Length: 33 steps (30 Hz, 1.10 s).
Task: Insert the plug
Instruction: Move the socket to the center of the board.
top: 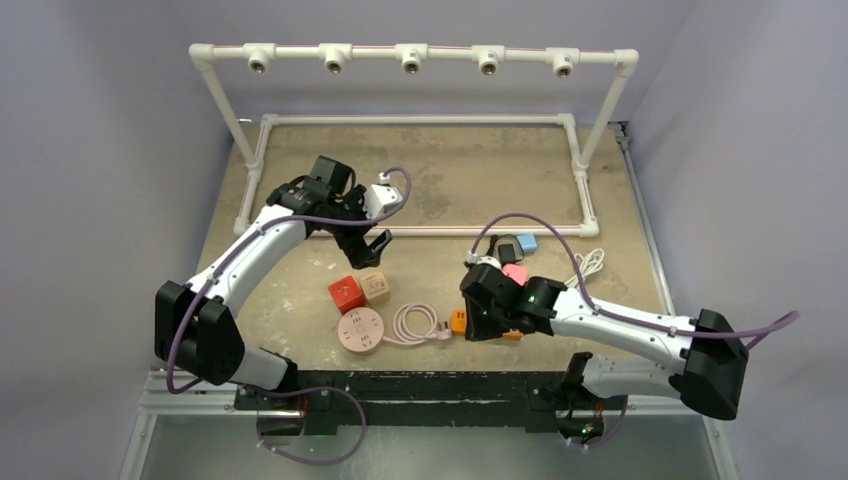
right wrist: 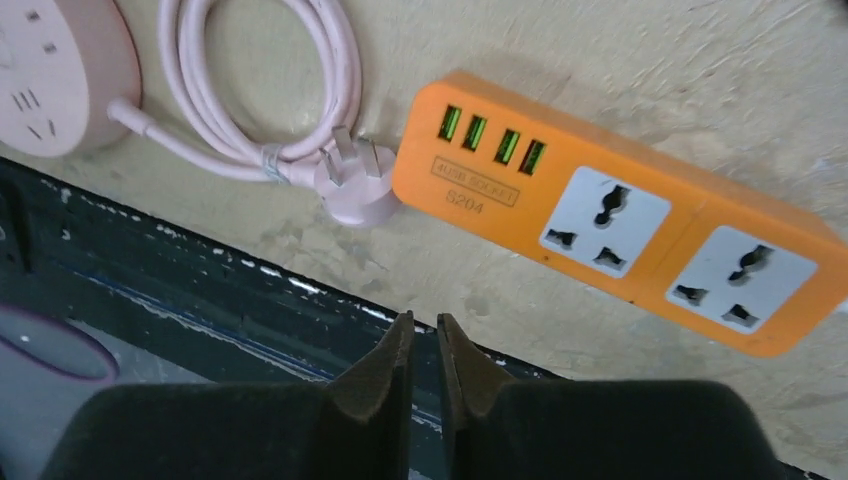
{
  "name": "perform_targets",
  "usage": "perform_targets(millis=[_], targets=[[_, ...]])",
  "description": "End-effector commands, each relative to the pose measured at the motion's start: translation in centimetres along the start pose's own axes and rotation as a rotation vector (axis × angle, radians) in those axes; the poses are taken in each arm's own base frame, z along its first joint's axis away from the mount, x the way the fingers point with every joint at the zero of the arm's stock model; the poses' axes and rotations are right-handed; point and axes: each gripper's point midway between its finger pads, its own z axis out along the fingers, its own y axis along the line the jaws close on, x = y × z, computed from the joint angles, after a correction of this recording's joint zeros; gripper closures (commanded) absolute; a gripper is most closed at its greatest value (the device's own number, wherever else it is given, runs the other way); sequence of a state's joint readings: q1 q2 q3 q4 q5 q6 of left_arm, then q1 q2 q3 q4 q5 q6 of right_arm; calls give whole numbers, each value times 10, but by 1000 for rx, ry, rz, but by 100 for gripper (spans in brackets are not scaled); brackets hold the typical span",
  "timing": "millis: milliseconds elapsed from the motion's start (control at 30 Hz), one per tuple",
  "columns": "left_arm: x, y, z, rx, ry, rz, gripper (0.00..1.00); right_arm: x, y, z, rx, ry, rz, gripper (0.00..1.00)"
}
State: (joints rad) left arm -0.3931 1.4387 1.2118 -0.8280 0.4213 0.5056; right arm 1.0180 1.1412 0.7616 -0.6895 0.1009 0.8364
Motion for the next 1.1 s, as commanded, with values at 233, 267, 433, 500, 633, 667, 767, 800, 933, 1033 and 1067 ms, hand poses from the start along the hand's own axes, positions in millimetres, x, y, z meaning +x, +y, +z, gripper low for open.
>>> perform_targets(millis=[233,267,433,500,633,667,767,800,933,1033,1067], targets=[[35,-7,-19,14,96,91,1,13,-35,27,200,13,79,79],[40,-8,-20,15,113,98,1,8,-34,24,201,-7,80,79],[67,-10,-21,21,204,141,1,-16,-17,15,150,-89,2,78],[78,-11,-20,23,235,148,1,-22,10,13,20,-106,-72,74],[92,-13,-17,32,275,139,1,-26,69,2,-240,-153,-258,68],[94,-13,-17,34,280,136,1,-27,82,0,-298,-166,-303,68],[102,-10,-11,8,290,122,1,-31,118,2,-436,-203,-425,69],[104,-8,-8,-1,293,116,1,-32,128,6,-469,-205,-462,70],[109,0,-1,-41,298,96,1,-26,156,29,-550,-178,-579,71],[111,7,3,-73,301,90,1,-20,169,44,-595,-162,-645,72],[111,10,4,-80,300,88,1,-17,170,49,-602,-153,-657,72]])
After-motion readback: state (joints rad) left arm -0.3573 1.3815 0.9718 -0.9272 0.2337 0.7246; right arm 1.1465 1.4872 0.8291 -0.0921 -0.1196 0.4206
